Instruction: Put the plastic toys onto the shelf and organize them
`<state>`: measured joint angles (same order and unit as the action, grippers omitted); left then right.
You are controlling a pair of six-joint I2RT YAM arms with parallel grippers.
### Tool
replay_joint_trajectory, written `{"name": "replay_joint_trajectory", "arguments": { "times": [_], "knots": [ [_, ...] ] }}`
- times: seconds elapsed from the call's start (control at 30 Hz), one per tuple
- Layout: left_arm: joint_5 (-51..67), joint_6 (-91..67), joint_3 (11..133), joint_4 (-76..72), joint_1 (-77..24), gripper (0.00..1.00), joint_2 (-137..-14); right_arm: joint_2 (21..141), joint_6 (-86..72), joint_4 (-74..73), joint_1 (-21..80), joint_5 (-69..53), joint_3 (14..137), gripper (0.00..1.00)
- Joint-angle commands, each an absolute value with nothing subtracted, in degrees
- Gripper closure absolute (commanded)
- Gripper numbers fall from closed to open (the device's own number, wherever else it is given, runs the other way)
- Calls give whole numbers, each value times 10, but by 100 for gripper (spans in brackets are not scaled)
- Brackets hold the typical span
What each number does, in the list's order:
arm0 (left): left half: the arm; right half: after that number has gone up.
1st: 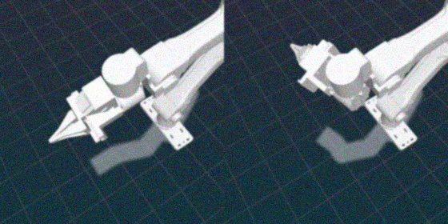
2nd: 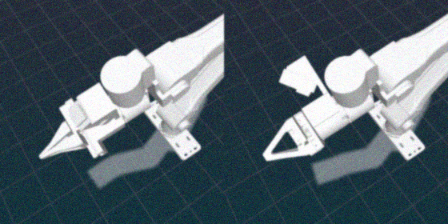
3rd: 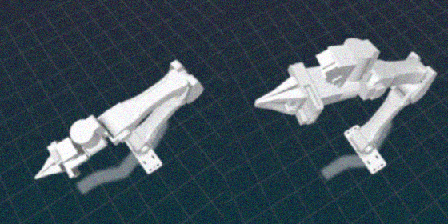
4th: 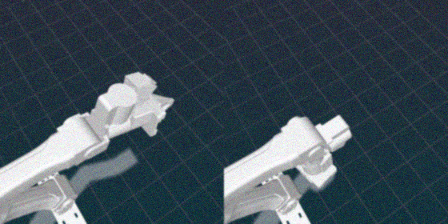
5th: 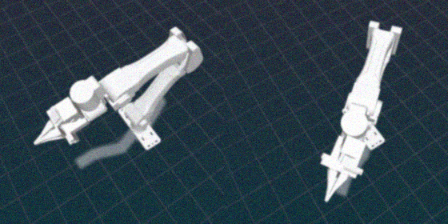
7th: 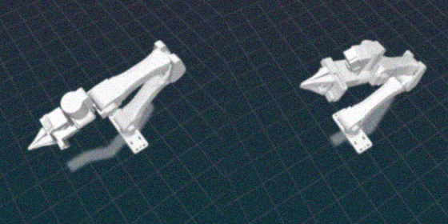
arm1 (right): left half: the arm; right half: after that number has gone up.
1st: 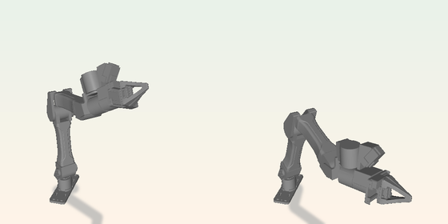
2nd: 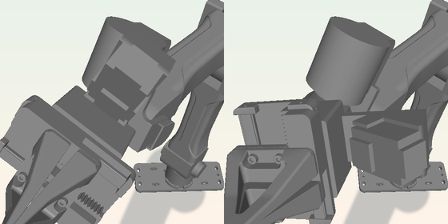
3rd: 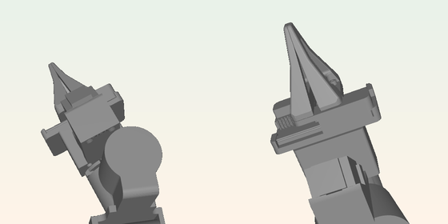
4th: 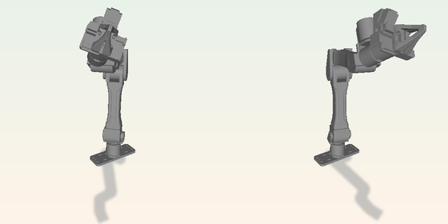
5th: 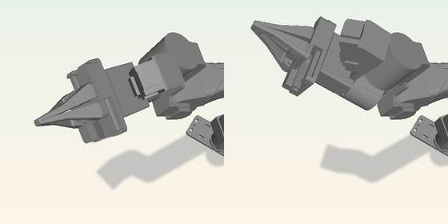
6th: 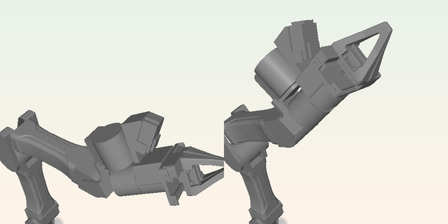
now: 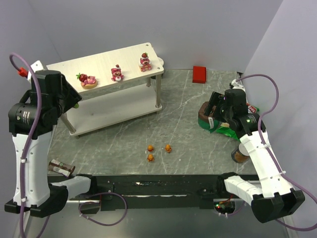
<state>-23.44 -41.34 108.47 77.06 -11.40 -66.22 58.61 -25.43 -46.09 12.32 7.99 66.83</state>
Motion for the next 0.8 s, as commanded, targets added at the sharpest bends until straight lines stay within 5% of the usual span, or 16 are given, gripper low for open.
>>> {"name": "replay_joint_trajectory", "arguments": {
  "times": [0.0, 0.4, 0.77],
  "knots": [
    [-228, -410, 1135, 779, -71, 98, -695, 569, -246, -435, 119, 91, 672, 8],
    [-116, -417, 1138, 706, 75, 98, -755, 556, -251, -432, 119, 79, 658, 8],
    [-28, -455, 1144, 700, 136, 79, -787, 534, -258, -428, 119, 83, 635, 8]
  ]
}}
